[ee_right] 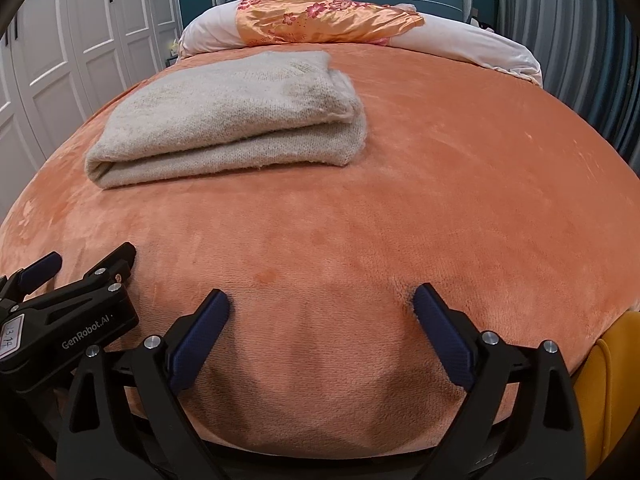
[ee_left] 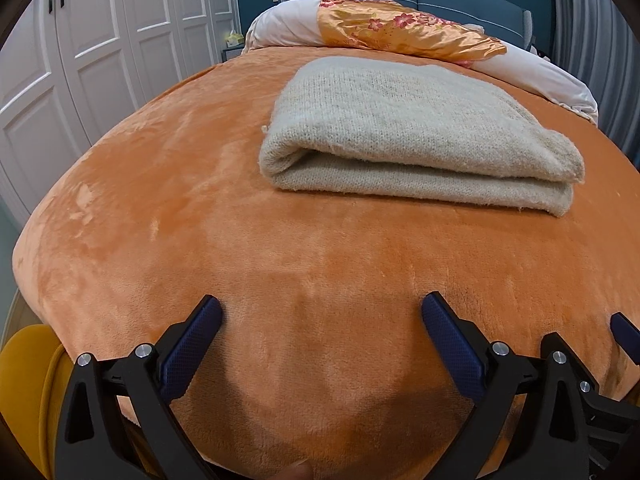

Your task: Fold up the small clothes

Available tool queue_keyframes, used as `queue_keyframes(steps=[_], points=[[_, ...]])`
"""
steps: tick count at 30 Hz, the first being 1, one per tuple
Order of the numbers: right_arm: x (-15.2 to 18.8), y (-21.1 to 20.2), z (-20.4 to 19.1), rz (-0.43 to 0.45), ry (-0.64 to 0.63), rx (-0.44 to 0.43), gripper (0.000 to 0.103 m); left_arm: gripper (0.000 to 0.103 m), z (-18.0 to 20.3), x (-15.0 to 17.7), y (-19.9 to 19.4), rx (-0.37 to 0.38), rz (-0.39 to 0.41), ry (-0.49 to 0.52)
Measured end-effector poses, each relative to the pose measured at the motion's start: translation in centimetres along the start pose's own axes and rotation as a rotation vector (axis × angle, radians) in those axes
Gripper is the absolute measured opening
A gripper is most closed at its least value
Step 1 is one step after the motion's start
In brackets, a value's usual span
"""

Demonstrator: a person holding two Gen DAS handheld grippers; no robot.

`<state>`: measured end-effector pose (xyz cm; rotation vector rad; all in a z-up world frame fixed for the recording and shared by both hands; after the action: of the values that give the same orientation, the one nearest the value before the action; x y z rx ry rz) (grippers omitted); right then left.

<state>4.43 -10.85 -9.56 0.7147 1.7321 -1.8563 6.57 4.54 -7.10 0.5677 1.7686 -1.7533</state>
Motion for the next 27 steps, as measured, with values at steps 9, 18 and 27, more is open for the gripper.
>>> queue_keyframes(steps=[9,18,27], points=[[0.00,0.01,0.03,0.000,0.001,-0.002,0.094,0.098,-0.18,-0.10,0.06,0.005,0.001,-0.005],[0.12,0.15,0.31,-0.005,0.007,-0.005,0.097,0.098,-0.46,-0.21,0.04,0.006,0.002,-0.012],[0.14,0.15,0.29,-0.005,0.007,-0.005,0.098,0.098,-0.63,-0.29,0.15,0.003,0.003,-0.015]])
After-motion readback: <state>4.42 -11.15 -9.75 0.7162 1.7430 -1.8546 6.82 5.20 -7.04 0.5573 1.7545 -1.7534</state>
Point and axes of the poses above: each gripper's, at about its wrist camera, not at the fingertips, and y roughly the way its jaws point, z to its right, x to its underside, the point moved 5 cm from there along y, roughly the way its jaws point, and after that the axes turned 7 degrees about -y, right-handed, at the moved point
